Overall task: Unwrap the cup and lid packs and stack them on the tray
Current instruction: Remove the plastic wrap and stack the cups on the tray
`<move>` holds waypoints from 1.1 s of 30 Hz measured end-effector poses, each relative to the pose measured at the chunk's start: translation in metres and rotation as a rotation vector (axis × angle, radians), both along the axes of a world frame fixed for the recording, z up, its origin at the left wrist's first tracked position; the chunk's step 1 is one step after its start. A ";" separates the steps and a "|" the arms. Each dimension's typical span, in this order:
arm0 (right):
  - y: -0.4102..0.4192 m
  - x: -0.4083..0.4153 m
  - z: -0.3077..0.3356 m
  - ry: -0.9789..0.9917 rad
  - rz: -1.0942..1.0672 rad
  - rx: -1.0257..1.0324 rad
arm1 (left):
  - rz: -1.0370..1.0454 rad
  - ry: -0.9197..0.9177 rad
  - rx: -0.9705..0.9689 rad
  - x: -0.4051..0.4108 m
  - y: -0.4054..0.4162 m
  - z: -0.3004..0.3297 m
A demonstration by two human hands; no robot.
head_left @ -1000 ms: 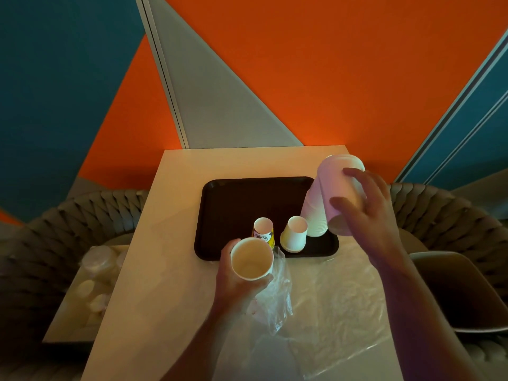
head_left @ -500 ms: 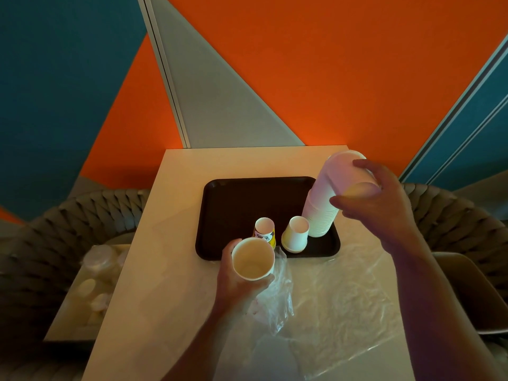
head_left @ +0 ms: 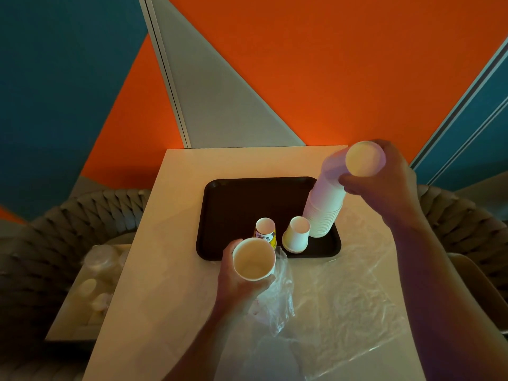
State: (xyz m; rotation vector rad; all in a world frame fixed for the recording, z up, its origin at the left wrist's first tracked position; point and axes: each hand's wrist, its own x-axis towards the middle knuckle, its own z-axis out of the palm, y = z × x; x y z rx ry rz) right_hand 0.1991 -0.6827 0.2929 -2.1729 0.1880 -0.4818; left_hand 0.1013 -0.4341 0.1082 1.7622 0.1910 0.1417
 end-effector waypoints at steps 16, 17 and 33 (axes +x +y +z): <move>-0.005 0.042 -0.057 0.053 0.012 -0.360 | -0.008 -0.013 -0.019 0.000 -0.001 0.002; -0.004 0.042 -0.057 0.057 0.004 -0.370 | -0.007 -0.016 -0.022 0.000 -0.001 0.002; 0.094 -0.047 -0.094 0.148 0.606 -0.267 | -0.022 -0.076 -0.117 0.002 -0.001 -0.007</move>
